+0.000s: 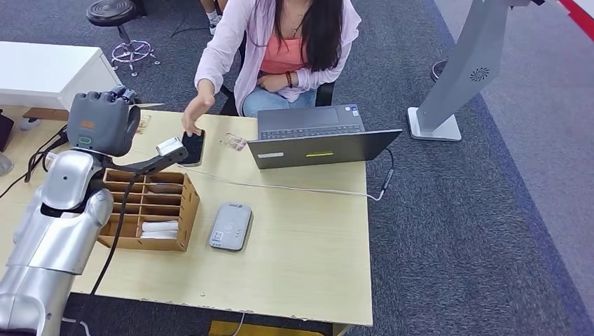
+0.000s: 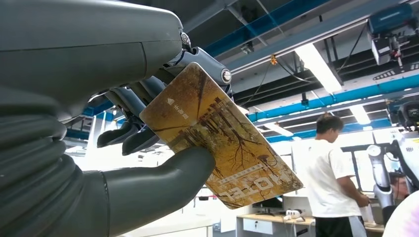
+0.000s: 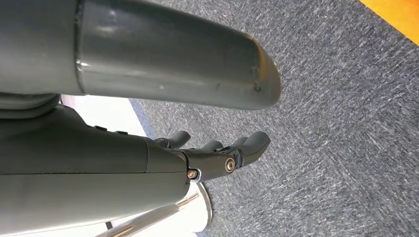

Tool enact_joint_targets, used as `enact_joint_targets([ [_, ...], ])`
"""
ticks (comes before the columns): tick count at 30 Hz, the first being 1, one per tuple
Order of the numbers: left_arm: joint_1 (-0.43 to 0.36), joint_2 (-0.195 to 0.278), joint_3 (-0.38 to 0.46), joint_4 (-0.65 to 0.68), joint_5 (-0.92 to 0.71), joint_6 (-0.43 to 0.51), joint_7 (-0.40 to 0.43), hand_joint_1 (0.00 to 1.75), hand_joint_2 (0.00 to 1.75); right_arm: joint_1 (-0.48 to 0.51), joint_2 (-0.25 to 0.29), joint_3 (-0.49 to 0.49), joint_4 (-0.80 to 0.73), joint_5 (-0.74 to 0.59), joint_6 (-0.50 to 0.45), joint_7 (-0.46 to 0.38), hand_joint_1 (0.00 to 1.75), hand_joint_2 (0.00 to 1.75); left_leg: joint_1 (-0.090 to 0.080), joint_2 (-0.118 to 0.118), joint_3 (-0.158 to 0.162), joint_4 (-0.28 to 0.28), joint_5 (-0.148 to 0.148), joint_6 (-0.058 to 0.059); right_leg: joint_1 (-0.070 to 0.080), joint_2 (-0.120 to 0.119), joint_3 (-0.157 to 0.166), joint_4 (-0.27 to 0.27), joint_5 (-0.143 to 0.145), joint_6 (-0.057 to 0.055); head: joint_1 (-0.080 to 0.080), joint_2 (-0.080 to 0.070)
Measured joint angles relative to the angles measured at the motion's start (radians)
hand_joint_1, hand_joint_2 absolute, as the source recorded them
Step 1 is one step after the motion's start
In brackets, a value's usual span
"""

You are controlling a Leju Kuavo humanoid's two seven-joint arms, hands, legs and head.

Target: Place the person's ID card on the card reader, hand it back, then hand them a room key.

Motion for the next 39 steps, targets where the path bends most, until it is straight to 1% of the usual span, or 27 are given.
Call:
enact_joint_targets([
  [3,-0.001,0.001,0.003,0.007,-0.001,-0.002,0.0,1.75,1.75,0.0,0.0,0.0,0.0,0.003,0.0,0.0,0.0,0.0,0.0,0.0,0.0,0.0,0.0,0.0,0.0,0.0,0.0,0.0,0.0,0.0,0.0,0.0],
  [4,-0.001,0.001,0.003,0.01,-0.002,-0.002,0.0,1.34,1.75,0.0,0.0,0.0,0.0,0.004,0.0,-0.001,0.0,0.0,0.0,0.0,0.0,0.0,0.0,0.0,0.0,0.0,0.0,0.0,0.0,0.0,0.0,0.0],
  [7,-0.001,0.001,0.004,0.021,0.003,-0.003,0.0,0.03,1.75,-0.001,0.0,-0.001,0.0,0.005,0.0,-0.002,0.0,0.0,0.0,0.0,0.0,0.0,0.0,0.0,0.0,0.0,0.0,0.0,0.0,0.0,0.0,0.0],
  [8,-0.001,0.001,0.004,0.024,0.006,-0.004,0.0,0.0,1.75,-0.001,0.0,-0.001,0.0,0.005,0.0,-0.002,0.0,0.0,0.0,0.0,0.0,0.0,0.0,0.0,0.0,0.0,0.0,0.0,0.0,0.0,0.0,0.0],
  [14,0.002,-0.002,0.005,0.04,0.022,-0.03,0.0,0.0,1.75,-0.001,0.0,-0.006,0.0,0.005,-0.001,0.002,0.0,0.0,0.0,0.0,0.0,0.0,0.0,0.0,0.0,0.0,0.0,0.0,0.0,0.0,0.0,0.0],
  [18,0.027,-0.008,0.005,0.027,0.022,-0.029,0.001,0.0,1.75,-0.001,0.0,-0.009,0.0,0.005,-0.002,0.007,0.0,0.0,0.0,0.0,0.0,0.0,0.0,0.0,0.0,0.0,0.0,0.0,0.0,0.0,0.0,0.0],
  [21,0.08,-0.01,0.005,-0.03,0.029,-0.02,0.0,0.0,1.75,-0.001,0.0,-0.019,0.0,0.0,-0.005,0.012,0.0,0.0,0.0,0.0,0.0,0.0,0.0,0.0,0.0,0.0,0.0,0.0,0.0,0.0,0.0,0.0],
  [25,0.189,-0.005,0.005,-0.149,0.051,-0.016,0.001,0.0,1.75,0.0,0.0,-0.035,0.0,-0.006,-0.008,0.018,0.0,0.0,0.0,0.0,0.0,0.0,-0.001,0.0,0.0,0.0,0.0,0.0,0.0,0.0,0.0,0.0],
  [28,0.257,0.013,0.005,-0.219,0.079,-0.077,0.004,0.0,1.75,0.001,0.0,-0.048,0.0,-0.008,-0.009,0.022,0.0,0.0,0.0,0.001,0.0,0.0,-0.001,0.0,0.0,0.0,0.0,0.0,0.0,0.0,0.0,0.0],
  [30,0.283,0.029,0.005,-0.243,0.093,-0.128,0.006,0.0,1.75,0.003,0.0,-0.055,0.0,-0.009,-0.01,0.025,0.0,0.0,0.0,0.0,0.0,0.0,-0.001,0.0,0.0,0.0,0.0,0.0,0.0,0.0,0.0,0.0],
  [35,0.3,0.061,0.005,-0.253,0.118,-0.218,0.008,0.0,1.75,0.004,0.0,-0.067,0.0,-0.005,-0.016,0.023,0.0,0.0,0.0,0.0,0.0,0.0,0.0,0.0,0.0,0.0,0.0,0.0,0.0,0.0,0.0,0.0],
  [39,0.3,0.073,0.005,-0.25,0.131,-0.258,0.01,0.0,1.75,0.005,0.0,-0.076,0.0,-0.002,-0.017,0.016,0.0,0.0,0.0,0.0,0.0,0.0,0.0,0.0,0.0,0.0,0.0,0.0,0.0,0.0,0.0,0.0],
])
